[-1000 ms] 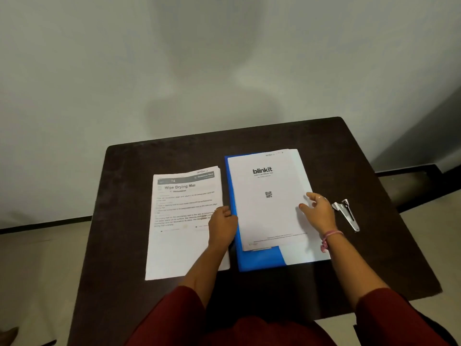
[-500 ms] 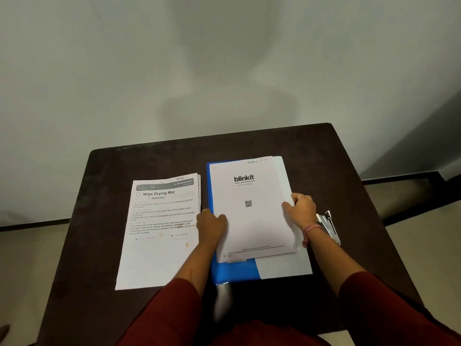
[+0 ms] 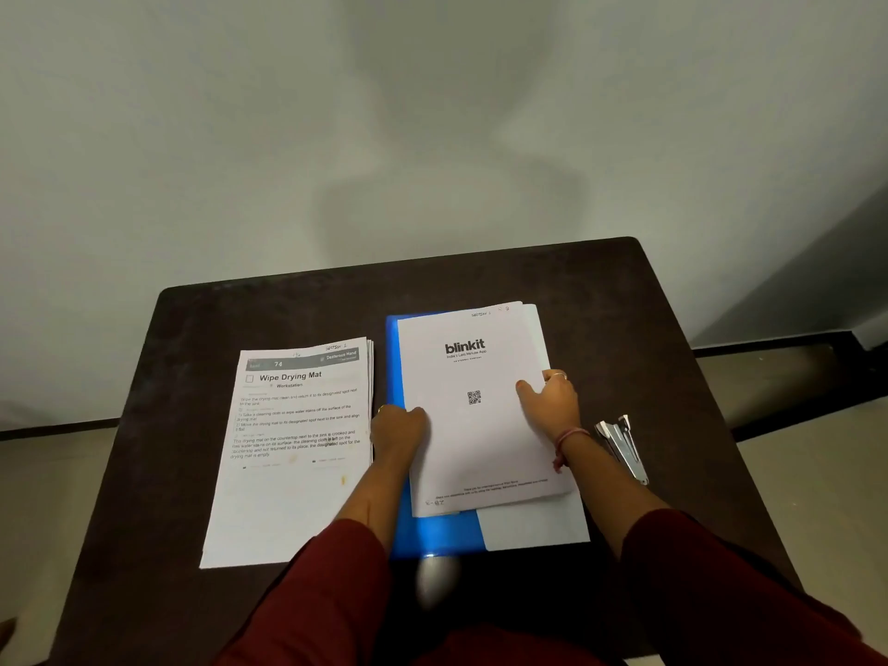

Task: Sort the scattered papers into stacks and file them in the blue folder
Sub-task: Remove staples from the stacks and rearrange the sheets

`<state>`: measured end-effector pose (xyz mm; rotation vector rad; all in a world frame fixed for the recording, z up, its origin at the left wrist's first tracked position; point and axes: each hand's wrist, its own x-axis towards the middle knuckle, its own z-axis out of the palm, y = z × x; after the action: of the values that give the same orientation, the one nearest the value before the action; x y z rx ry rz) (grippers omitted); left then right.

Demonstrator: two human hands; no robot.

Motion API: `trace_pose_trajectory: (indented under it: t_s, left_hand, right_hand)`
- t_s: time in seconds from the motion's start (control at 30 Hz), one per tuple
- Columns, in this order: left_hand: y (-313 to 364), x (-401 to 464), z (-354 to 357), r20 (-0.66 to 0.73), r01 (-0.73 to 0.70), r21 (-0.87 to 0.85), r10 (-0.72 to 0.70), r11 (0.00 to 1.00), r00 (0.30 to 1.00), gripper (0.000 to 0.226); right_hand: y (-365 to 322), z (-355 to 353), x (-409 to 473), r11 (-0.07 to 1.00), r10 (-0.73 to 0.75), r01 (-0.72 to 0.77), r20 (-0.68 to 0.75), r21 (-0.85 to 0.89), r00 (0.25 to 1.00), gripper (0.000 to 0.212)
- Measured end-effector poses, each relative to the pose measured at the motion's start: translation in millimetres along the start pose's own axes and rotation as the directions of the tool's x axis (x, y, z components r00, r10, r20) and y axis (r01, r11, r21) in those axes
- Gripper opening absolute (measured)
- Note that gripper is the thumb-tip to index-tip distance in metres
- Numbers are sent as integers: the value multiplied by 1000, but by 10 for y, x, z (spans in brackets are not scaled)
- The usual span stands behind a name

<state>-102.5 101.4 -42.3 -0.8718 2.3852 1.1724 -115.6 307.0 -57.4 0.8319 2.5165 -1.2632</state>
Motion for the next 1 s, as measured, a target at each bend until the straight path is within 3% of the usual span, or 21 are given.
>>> trace_pose_trajectory:
  t_s: [0.23,0.4,0.53,0.73,0.83,1.0]
  left_hand:
    - [-17,-7,1,58,49,-70,-45,996,997,18]
    - [-57,-84,-67,61,72,-160,-63,984,996,22]
    - [-119,-140,-136,166,147,-259,-106,955,980,22]
    - [-240,-252,-183,224,81,-326,-6,942,975,18]
    - [-277,-267,-189,277,106,-404,10,909,961,40]
    - [-307,-333,-154,242,77,-407,26,910,970,27]
  right_hand:
    - [95,-40,15,994,5,-15,92,105,996,35]
    - [290,-20,-20,948,27,-76,161,309,987,31]
    - [421,-23,-188,877,58,-164,240,451,969,20]
    - [579,-83,-443,883,7,-170,349,437,937,17]
    - [714,-88,-518,907,-12,-143,364,396,931,25]
    - [827,-104,-676,965,6,-98,353,245,936,29]
